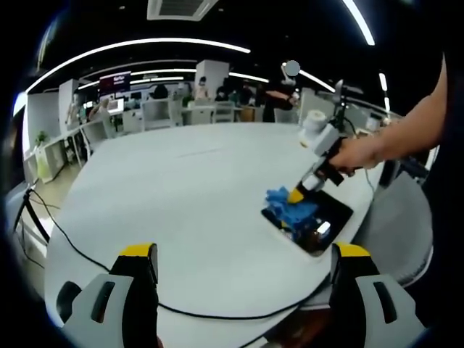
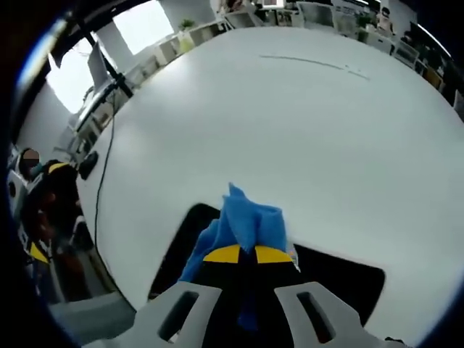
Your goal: Wipe the mirror surface with the cleaning cloth until all visible marks leave the cleaned area.
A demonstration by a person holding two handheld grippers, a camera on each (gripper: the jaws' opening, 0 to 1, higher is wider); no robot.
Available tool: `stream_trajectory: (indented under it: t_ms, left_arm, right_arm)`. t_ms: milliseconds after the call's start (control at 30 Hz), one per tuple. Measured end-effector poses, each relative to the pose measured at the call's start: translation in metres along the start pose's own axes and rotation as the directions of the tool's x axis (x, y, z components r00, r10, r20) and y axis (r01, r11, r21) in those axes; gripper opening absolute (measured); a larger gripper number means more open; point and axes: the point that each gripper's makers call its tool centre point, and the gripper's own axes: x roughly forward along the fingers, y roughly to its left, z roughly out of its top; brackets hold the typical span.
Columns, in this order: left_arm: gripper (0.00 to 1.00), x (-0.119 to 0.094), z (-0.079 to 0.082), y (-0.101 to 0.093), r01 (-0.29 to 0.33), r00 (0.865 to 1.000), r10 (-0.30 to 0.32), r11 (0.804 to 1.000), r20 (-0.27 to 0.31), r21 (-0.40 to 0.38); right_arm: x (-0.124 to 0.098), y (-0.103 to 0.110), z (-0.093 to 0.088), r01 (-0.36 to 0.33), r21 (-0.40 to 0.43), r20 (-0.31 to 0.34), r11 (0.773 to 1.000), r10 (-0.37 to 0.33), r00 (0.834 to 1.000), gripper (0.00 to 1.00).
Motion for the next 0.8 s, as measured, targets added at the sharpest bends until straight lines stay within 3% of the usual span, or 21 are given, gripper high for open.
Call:
stream_trajectory:
  t_ms: [467,800]
  left_arm:
    - [1.00,0.000,0.000,-0.002,-0.009,1.000,0.009,1.000,0.005,-0.007]
    - [1.00,-0.001,-0.003,-0.003,-0.016,1.000,0.016,1.000,0.007,-0.013]
  right_arm:
    - [-0.013,0.017,-0.032,-0.057,0.080,0.001,0.995,0.057,0.998,0.00]
    - [-0.023,0.030,-0.054,-0.090,0.090,-0.006,0.992,0.091,0.996,0.00]
